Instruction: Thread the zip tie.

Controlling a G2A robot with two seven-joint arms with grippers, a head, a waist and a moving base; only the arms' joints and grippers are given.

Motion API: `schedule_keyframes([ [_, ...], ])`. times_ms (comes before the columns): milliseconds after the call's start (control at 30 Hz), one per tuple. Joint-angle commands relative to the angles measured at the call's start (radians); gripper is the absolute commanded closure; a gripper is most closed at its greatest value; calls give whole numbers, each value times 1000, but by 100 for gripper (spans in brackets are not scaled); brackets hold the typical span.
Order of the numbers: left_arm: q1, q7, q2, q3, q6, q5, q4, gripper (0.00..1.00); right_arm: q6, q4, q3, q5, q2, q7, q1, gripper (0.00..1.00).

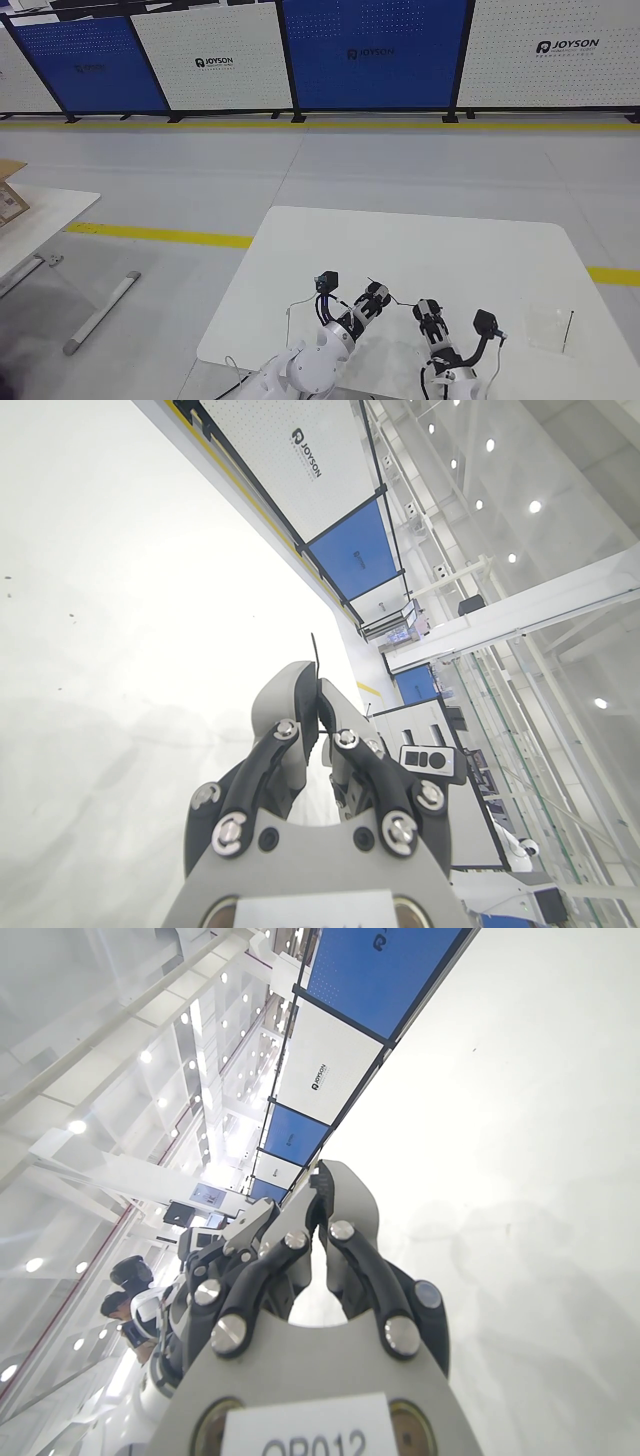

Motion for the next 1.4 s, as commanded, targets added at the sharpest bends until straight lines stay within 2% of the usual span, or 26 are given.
schedule_keyframes([
  [0, 0, 0, 0, 0, 0, 0, 0, 100, -2, -1, 2, 1, 1, 1, -2, 100],
  [533, 0, 0, 0, 0, 0, 0, 0, 100, -14, -5, 7, 6, 2, 3, -6, 100],
  [1133, 0, 0, 0, 0, 0, 0, 0, 100, 28, -7, -18, -6, -1, -3, 4, 100],
  [1367, 0, 0, 0, 0, 0, 0, 0, 100, 62, -7, -36, 20, -9, -47, 3, 100],
])
